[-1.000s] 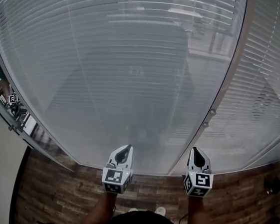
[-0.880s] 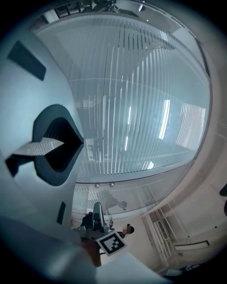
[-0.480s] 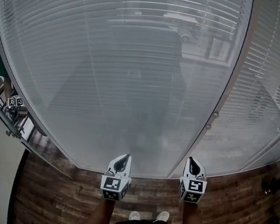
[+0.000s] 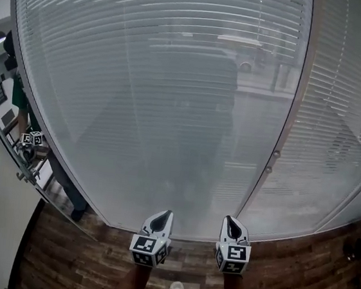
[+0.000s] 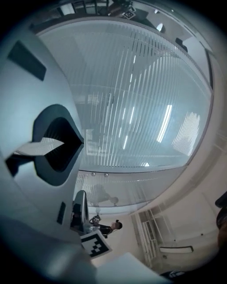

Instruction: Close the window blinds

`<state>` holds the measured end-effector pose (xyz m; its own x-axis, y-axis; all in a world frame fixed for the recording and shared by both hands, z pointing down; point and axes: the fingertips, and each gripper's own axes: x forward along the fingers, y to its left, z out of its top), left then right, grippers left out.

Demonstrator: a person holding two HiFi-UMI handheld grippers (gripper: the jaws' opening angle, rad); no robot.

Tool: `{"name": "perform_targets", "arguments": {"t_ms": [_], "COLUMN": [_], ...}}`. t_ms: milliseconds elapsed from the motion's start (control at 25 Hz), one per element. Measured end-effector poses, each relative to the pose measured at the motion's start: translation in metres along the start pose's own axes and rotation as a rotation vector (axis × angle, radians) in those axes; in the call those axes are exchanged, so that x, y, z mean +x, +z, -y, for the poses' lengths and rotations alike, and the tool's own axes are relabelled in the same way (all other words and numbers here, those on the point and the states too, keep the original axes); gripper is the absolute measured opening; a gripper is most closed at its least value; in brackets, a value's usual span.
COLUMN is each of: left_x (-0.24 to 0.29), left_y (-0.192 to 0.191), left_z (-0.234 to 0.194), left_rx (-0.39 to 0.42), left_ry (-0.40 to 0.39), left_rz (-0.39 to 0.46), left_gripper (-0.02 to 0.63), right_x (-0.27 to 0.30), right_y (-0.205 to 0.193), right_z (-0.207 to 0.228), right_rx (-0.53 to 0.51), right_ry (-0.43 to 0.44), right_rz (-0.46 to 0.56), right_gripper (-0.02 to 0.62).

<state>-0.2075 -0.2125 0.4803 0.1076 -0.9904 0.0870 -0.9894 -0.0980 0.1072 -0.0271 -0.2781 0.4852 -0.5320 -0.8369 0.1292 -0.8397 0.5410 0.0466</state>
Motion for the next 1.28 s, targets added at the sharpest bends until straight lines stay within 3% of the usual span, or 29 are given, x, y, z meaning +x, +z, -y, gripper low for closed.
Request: {"name": "perform_targets", "arguments": {"t_ms": [200, 480, 560, 720, 880, 1040, 1160, 1280], "left_x": [-0.030, -0.073, -0.088, -0.107, -0.128, -0.135, -0.133, -0.148], "left_y": [-0.014, -0.020, -0.015, -0.007, -0.017, -0.017, -0.010, -0.006], "left_z": [0.017, 0.046, 0.053, 0.066, 0.080, 0.084, 0.082, 0.074], "left_rx": [-0.007, 0.079, 0.050, 0.061, 0.101, 0.102, 0.125, 0.124], "left_ry": [0.041, 0.090, 0.104, 0.109, 0.108, 0.102, 0.076, 0.113], "left_rz": [0.007, -0.012, -0.013, 0.008, -0.001, -0.007, 0.023, 0.036], "left_gripper": [0.000, 0.000, 0.000, 0.000, 0.000, 0.000, 0.000, 0.000], "right_x": [-0.033, -0.075, -0.089, -0.108, -0.123, -0.129, -0.123, -0.131], "right_y": [-0.010, -0.003, -0.003, 0.001, -0.007, 0.004, 0.000, 0.003], "right_z": [-0.021, -0.028, -0.028, -0.030, -0.047, -0.055, -0.064, -0.081], "right_rx": [-0.007, -0.083, -0.068, -0.042, -0.126, -0.137, -0.114, -0.068], "right_ry": [0.055, 0.102, 0.109, 0.120, 0.153, 0.148, 0.161, 0.170], "right_rz": [0.017, 0.072, 0.065, 0.073, 0.102, 0.117, 0.127, 0.153], "right_gripper": [0.003, 0.003, 0.003, 0.003, 0.003, 0.003, 0.003, 0.003]}}
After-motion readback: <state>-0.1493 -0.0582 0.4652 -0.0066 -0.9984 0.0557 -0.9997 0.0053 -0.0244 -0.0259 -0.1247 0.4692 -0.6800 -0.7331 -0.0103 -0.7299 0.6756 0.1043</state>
